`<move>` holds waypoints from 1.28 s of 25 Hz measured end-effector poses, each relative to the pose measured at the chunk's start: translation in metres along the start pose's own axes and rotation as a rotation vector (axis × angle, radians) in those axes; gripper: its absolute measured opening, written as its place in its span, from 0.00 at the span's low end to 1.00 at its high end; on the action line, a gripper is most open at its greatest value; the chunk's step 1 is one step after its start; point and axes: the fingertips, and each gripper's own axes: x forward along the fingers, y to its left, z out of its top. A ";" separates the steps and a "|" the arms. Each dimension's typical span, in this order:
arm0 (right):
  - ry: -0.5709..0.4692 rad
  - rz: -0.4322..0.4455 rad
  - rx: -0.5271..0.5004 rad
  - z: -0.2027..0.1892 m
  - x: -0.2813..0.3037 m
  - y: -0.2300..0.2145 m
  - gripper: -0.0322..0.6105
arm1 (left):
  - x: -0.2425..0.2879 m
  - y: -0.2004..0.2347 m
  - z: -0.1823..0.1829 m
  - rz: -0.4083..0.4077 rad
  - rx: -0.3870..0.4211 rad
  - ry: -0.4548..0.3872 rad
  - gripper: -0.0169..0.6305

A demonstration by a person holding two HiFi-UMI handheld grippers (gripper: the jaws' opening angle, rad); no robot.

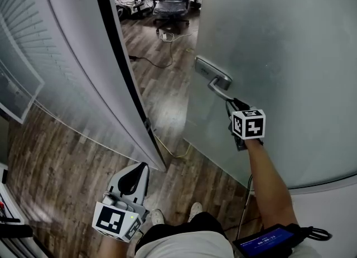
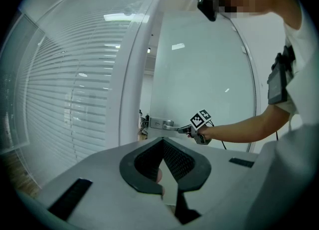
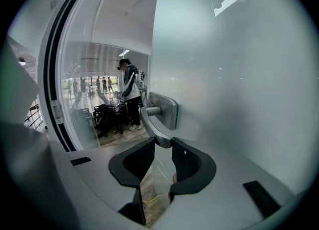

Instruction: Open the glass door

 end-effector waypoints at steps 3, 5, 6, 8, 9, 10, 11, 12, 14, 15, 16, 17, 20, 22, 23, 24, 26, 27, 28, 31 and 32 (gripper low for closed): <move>0.003 -0.019 0.014 0.003 0.008 -0.014 0.22 | 0.000 0.000 -0.001 0.012 0.000 0.002 0.02; 0.004 -0.029 0.025 0.004 0.013 -0.022 0.22 | 0.001 0.000 -0.002 0.021 0.000 0.004 0.02; 0.005 -0.033 0.030 0.005 0.016 -0.026 0.22 | 0.002 0.001 -0.002 0.025 0.000 0.005 0.02; 0.008 -0.041 0.036 0.010 0.022 -0.034 0.22 | 0.004 0.003 -0.001 0.031 -0.002 0.006 0.02; 0.010 -0.045 0.038 0.012 0.025 -0.037 0.22 | 0.005 0.004 0.000 0.034 -0.003 0.006 0.02; 0.010 -0.051 0.039 0.015 0.027 -0.040 0.22 | 0.005 0.005 0.001 0.038 -0.003 0.006 0.02; 0.010 -0.058 0.040 0.017 0.028 -0.043 0.22 | 0.004 0.006 0.002 0.041 -0.004 0.006 0.02; 0.011 -0.065 0.042 0.018 0.029 -0.046 0.22 | 0.003 0.007 0.003 0.045 -0.006 0.006 0.02; 0.010 -0.076 0.050 0.019 0.030 -0.051 0.22 | 0.002 0.007 0.002 0.053 -0.010 0.005 0.02; 0.008 -0.078 0.055 0.019 0.031 -0.054 0.22 | 0.001 0.007 0.001 0.057 -0.012 0.005 0.02; 0.005 -0.079 0.058 0.020 0.031 -0.057 0.22 | 0.001 0.007 0.001 0.059 -0.014 0.003 0.02; 0.004 -0.082 0.062 0.020 0.032 -0.059 0.22 | 0.000 0.006 0.001 0.060 -0.017 0.002 0.02; 0.002 -0.095 0.067 0.024 0.035 -0.068 0.22 | 0.001 0.006 0.001 0.062 -0.022 -0.004 0.02; -0.003 -0.102 0.072 0.025 0.039 -0.074 0.22 | 0.002 0.005 0.001 0.068 -0.020 -0.008 0.02; -0.004 -0.103 0.077 0.025 0.041 -0.077 0.22 | 0.003 0.005 0.001 0.073 -0.019 -0.010 0.02; -0.004 -0.100 0.083 0.025 0.043 -0.079 0.22 | 0.003 0.005 0.001 0.077 -0.017 -0.012 0.02; -0.003 -0.100 0.090 0.025 0.045 -0.083 0.22 | 0.003 0.007 0.001 0.086 -0.014 -0.015 0.02; -0.004 -0.105 0.088 0.025 0.045 -0.084 0.22 | 0.002 0.008 0.001 0.090 -0.013 -0.015 0.02; -0.006 -0.111 0.082 0.026 0.045 -0.086 0.22 | 0.002 0.008 0.001 0.093 -0.013 -0.016 0.02; -0.026 -0.146 0.054 0.029 0.041 -0.088 0.22 | 0.001 0.010 0.002 0.095 -0.012 -0.016 0.02; -0.044 -0.158 0.051 0.031 0.038 -0.087 0.22 | 0.000 0.011 0.003 0.094 -0.012 -0.017 0.02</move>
